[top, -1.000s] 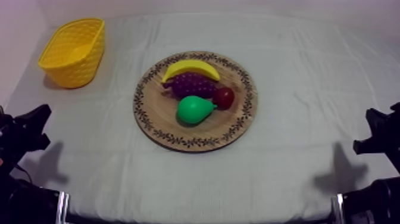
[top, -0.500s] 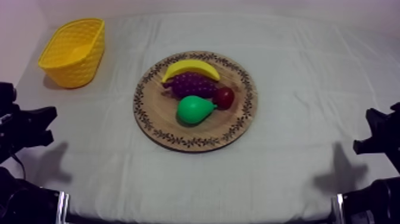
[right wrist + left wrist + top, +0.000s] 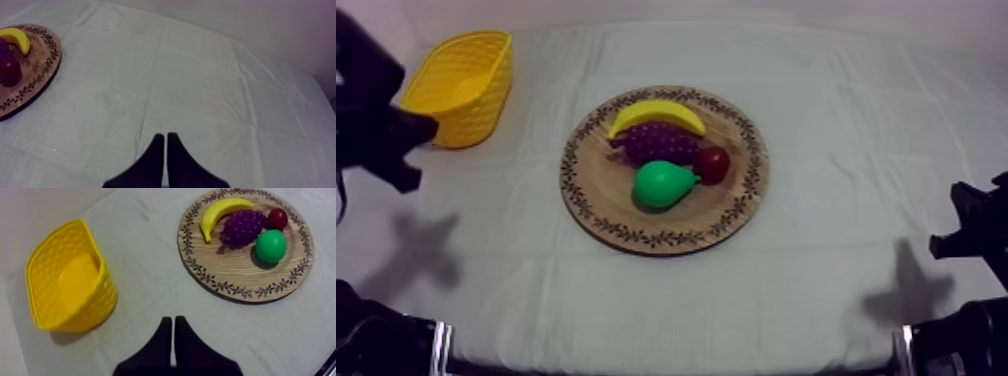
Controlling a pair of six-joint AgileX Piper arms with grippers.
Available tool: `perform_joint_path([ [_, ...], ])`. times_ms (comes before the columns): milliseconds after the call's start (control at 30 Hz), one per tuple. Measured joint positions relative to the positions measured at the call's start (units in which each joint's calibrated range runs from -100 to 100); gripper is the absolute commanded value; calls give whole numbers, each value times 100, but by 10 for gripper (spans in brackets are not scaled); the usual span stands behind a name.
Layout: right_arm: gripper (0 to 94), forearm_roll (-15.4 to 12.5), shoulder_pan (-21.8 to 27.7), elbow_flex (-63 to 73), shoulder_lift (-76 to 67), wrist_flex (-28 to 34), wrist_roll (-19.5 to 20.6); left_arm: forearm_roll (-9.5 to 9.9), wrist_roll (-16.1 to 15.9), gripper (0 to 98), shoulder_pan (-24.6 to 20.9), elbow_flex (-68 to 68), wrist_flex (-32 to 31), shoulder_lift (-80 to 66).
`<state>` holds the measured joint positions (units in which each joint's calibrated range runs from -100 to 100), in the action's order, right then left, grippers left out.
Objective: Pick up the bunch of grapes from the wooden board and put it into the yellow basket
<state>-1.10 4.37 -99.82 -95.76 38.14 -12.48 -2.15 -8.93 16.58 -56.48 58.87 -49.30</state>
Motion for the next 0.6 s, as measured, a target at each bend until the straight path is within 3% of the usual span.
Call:
perform_joint_path([
  [233,3,0,0,0,0,0,0,-14,-526,0,116,1864,1239,1533],
  [367,3,0,0,0,0,0,0,182,-479,0,349,2828,1767,2346],
  [600,3,0,0,0,0,0,-1,680,-173,0,973,4066,2048,3687],
])
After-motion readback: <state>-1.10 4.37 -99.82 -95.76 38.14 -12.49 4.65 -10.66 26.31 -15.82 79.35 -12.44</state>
